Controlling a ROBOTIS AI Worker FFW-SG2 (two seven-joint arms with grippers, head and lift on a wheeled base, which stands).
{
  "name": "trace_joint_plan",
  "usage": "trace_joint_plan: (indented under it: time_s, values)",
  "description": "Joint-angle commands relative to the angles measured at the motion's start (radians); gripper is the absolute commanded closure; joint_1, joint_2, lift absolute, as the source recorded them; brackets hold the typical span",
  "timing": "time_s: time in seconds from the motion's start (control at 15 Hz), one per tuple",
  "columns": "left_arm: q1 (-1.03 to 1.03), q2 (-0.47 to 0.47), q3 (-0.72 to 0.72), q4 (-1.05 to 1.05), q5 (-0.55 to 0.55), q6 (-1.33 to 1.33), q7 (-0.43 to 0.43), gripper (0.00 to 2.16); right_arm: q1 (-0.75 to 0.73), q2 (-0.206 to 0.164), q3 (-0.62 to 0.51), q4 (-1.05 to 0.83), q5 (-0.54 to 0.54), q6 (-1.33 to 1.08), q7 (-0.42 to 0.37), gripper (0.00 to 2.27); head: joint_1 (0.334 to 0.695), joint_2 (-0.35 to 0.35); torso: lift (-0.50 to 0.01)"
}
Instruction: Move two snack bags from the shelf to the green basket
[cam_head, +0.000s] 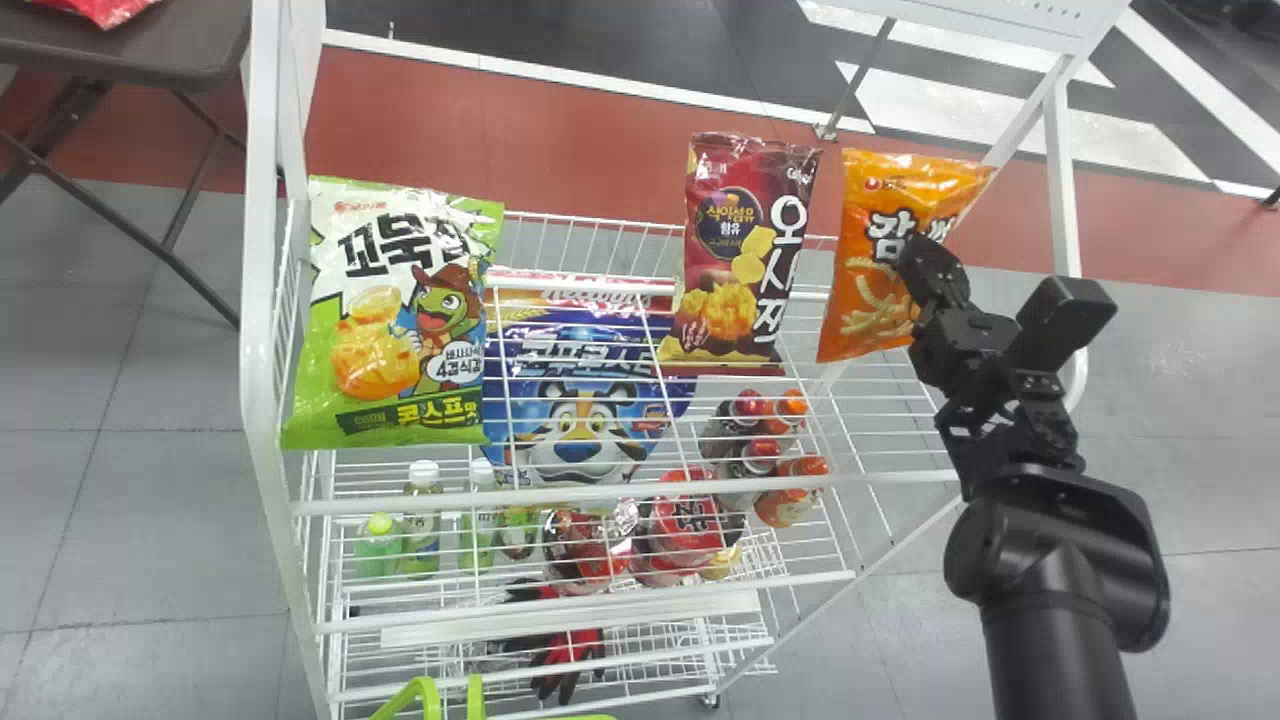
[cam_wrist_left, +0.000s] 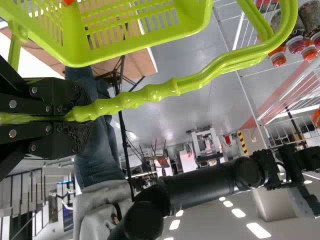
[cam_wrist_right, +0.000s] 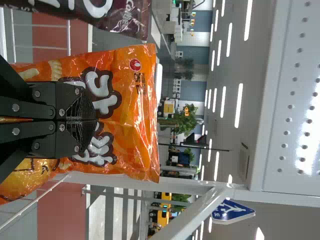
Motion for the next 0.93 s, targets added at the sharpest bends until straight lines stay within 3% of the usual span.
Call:
trace_joint_plan:
  time_s: [0.0, 0.4, 0.67, 0.87]
  values:
    - [0.000, 0.000, 0.000, 0.000, 0.002, 0.000, -0.001, 2.12, 0.061, 0.023, -0.010, -0.095, -0.018, 0.002, 0.000, 2.25, 0.695, -0.350, -0.013]
    - [0.008, 0.005, 0.006, -0.006, 0.010, -0.006, -0.009, 2.12, 0.276, 0.070, -0.038, -0.433, -0.147, 0.119, -0.022, 2.25, 0.695, -0.350, -0.013]
    - [0.009, 0.003, 0.006, -0.006, 0.013, -0.012, -0.010, 2.12, 0.450, 0.135, -0.048, -0.690, -0.221, 0.315, 0.066, 2.25, 0.695, -0.350, -0.013]
    - [0.009, -0.001, 0.002, -0.006, 0.013, -0.021, -0.010, 2.12, 0.532, 0.162, -0.045, -0.816, -0.273, 0.561, 0.113, 2.25, 0.695, -0.350, -0.013]
